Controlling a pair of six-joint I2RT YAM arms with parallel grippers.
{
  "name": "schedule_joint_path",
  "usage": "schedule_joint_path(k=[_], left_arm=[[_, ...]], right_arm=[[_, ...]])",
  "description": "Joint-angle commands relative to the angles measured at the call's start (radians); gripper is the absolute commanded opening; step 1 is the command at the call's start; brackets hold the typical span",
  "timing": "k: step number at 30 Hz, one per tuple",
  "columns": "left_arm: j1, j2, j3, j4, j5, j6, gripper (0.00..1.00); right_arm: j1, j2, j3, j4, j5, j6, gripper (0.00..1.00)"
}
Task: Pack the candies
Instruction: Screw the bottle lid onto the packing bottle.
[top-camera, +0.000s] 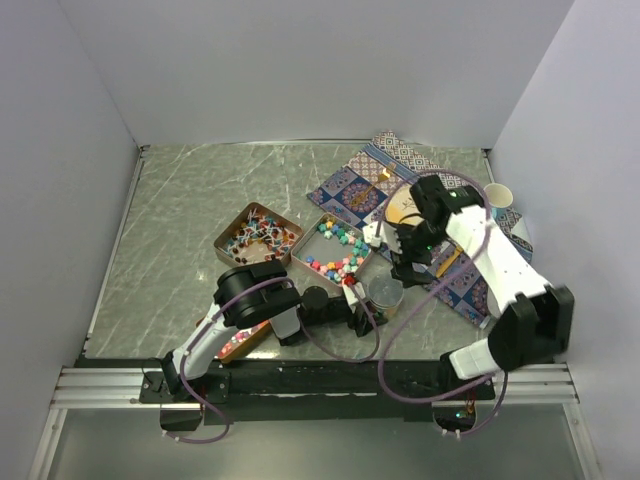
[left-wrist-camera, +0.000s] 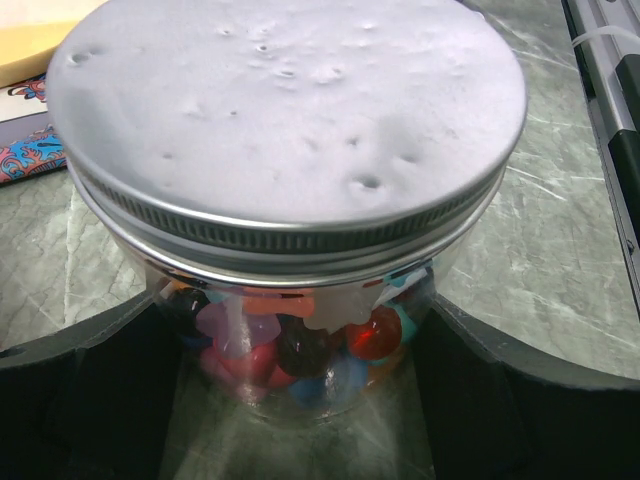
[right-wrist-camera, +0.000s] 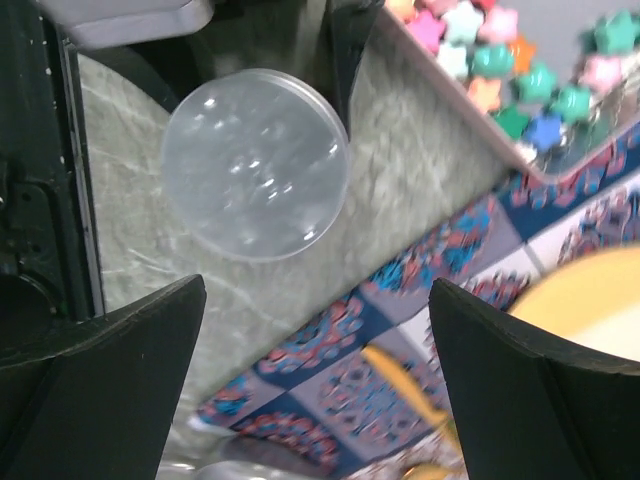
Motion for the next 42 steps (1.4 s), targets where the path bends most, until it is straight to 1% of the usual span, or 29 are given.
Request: schedule_joint_path(k=[1,4,5,12,17,23,27,31,35,42], left_arm=[[0.022,0.056,-0.061,0.157,-0.018,-0.063,0.52],[0.021,0.057,-0.060,0.155,-0.020,-0.063,0.52],[0.019,0.059,-0.060,0.157,-0.023,-0.063,0.52],[0.024,0.056,-0.063,0.147,-0.031,-0.075,0.53],[0.026,0.060,-0.060,0.147,-0.031,-0.078,0.53],[0.027,0.059,-0.060,0.140,-0.037,-0.083,0.53],[0.027,0.065,-0.057,0.141,-0.040,-0.080,0.53],[0.026,0.068,-0.055,0.135,-0.031,-0.080,0.53],[0.021,0.069,-0.055,0.131,-0.026,-0.078,0.53],[0.018,0.071,-0.055,0.132,-0.026,-0.078,0.54]], right_arm=[[0.023,0.136,0.131,-0.150,-0.073,-0.091,1.00],[0.048,0.165,0.148,-0.150,-0.083,-0.086,1.00],[0.073,0.168,0.140,-0.150,-0.084,-0.083,1.00],[0.166,0.116,0.022,-0.152,-0.129,-0.073,1.00],[0.186,0.096,-0.048,-0.150,-0.121,-0.067,1.00],[0.178,0.131,-0.065,-0.149,-0.061,-0.054,1.00],[0.169,0.084,-0.126,-0.117,-0.038,-0.047,1.00],[0.157,0.070,-0.079,-0.037,-0.069,0.008,1.00],[0.140,0.111,0.019,-0.019,-0.080,0.022,1.00],[0.140,0.136,0.018,-0.025,-0.087,-0.011,1.00]])
